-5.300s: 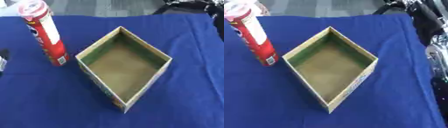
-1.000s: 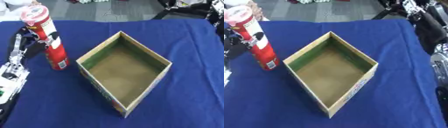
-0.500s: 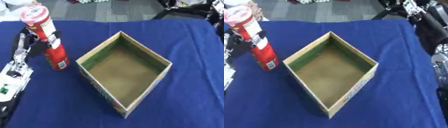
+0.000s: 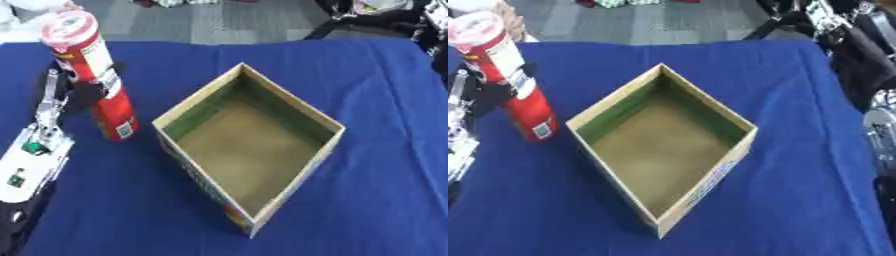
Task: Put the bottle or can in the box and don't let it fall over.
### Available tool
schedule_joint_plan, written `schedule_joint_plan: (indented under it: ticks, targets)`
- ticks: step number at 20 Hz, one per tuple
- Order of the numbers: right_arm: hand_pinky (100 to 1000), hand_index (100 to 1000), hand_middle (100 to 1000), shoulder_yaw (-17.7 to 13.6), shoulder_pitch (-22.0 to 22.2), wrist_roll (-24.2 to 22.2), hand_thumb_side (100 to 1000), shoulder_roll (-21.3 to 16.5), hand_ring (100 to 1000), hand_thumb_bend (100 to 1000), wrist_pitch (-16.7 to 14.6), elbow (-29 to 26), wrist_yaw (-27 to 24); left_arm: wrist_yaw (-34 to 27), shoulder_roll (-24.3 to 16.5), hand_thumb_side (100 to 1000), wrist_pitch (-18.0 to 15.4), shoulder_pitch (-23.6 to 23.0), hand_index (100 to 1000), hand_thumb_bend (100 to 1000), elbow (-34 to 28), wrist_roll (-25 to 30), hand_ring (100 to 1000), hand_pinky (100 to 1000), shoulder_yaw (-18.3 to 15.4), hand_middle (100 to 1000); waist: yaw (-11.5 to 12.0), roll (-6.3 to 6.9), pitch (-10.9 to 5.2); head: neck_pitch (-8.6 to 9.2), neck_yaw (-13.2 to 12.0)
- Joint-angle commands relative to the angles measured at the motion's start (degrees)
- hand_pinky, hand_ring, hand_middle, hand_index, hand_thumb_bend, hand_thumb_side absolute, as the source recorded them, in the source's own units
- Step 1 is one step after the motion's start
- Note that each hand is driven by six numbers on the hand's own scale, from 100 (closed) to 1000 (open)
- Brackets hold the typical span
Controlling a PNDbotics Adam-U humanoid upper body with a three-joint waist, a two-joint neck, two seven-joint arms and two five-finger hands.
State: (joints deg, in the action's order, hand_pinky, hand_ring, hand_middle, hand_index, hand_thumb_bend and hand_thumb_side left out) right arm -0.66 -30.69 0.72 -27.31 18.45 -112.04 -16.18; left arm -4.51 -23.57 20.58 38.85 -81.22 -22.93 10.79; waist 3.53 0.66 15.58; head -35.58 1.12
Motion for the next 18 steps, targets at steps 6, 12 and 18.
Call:
schedule_joint_plan:
  ticks: [6,12,18]
  targets:
    - [953,887,849,-0.4,-0.9,0.0,523,-0.6,813,100,-0.1,-0.4,-0.1,-3.6,-0.5,260,0.3,1.2,723,359,-0.2,-4.9,634,896,-0.1,623,-0.2,0.07,-0.84,0.58,0.0]
    - [953,887,849,-0.5,-0.8,0.1,523,-0.6,813,100,-0.1,-0.3,-0.2,-7.7,-0.3,235,0.2,1.2,540,100,-0.4,-7.9,527,854,0.2,513,-0.3,0.21,-0.84,0.48,0.1]
    - [954,887,848,-0.5,-0.8,0.1,523,-0.5,812,100,0.0,-0.3,-0.2,-7.8,-0.8,375,-0.4,1.4,450,100,-1.5,-8.4,453,788,0.6,443,-0.4,0.29,-1.01,0.51,0.2]
